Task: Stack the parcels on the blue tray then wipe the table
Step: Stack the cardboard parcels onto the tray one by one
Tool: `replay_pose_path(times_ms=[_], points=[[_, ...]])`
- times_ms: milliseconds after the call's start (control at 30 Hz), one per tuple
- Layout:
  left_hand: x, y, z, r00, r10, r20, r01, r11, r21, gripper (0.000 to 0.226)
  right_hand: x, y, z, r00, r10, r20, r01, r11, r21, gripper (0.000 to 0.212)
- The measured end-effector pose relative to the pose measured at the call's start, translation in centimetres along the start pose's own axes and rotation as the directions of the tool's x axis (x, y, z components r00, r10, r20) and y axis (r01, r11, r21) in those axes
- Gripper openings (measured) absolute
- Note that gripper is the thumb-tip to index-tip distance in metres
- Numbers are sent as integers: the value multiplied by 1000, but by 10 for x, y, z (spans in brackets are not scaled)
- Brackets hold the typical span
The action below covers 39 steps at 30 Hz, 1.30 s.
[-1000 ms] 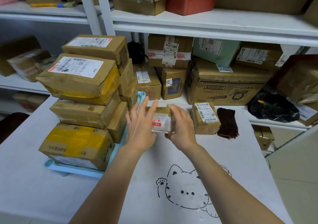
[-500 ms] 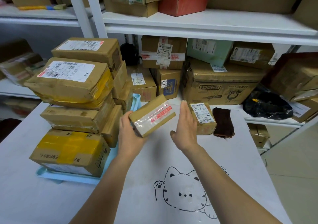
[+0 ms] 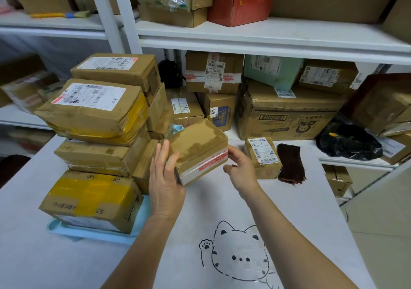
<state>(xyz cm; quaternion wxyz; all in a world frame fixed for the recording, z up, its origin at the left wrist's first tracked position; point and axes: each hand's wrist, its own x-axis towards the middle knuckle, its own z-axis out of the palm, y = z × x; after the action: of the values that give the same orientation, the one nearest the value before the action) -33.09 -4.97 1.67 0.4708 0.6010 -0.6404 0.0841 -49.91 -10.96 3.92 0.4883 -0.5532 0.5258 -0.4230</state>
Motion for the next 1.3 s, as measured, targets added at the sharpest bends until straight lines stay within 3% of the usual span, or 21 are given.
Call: replay_pose_path(times_ms=[67,100,167,233,333,400,467,533,600,700,800,933,1100,1300], points=[[0,4,-3,978,-202,50,207,968,-143,87,0,-6,-2,999,-3,-44,3,1000,19,70],[-1,7,-4,929,-350,124,370,897,-241,91,0,-10,-3,997,-8,-73,10,1000,21,72],[0,11,-5,776,-526,347,631,634,-448,92,2,-20,-5,993,-35,-112,34,999,-6,75],[2,9,-2,683,-526,507,725,406,-556,82,3,-28,-4,988,-49,-145,50,999,1,73],[4,5,0,562,-475,678,798,94,-595,71,3,-35,-3,994,81,-69,-63,970,236,54],[3,1,-1,510,-385,770,806,-101,-584,89,0,-35,-5,987,119,110,-149,930,335,63],[3,-2,-3,478,-305,824,820,-182,-543,114,-1,-32,-5,957,79,278,-171,931,324,66],[1,-5,-4,460,-257,850,836,-197,-512,120,0,-31,-2,927,42,373,-148,954,261,59],[1,-5,-3,436,-240,867,855,-191,-482,114,2,-28,-3,921,32,387,-140,957,253,65],[2,-8,-1,401,-343,849,872,-139,-468,94,5,-26,-2,931,3,365,-76,980,186,94],[6,-12,-2,380,-471,796,880,-81,-468,94,7,-25,4,939,-68,338,64,998,25,105],[15,-17,-7,454,-495,741,869,62,-491,96,7,-25,15,946,-95,311,125,989,-78,118],[31,-16,-27,567,-428,704,813,150,-563,109,3,-37,15,927,-89,363,113,993,-45,104],[51,1,-60,647,-302,700,749,425,-509,110,1,-52,17,883,-39,467,160,962,-223,105]])
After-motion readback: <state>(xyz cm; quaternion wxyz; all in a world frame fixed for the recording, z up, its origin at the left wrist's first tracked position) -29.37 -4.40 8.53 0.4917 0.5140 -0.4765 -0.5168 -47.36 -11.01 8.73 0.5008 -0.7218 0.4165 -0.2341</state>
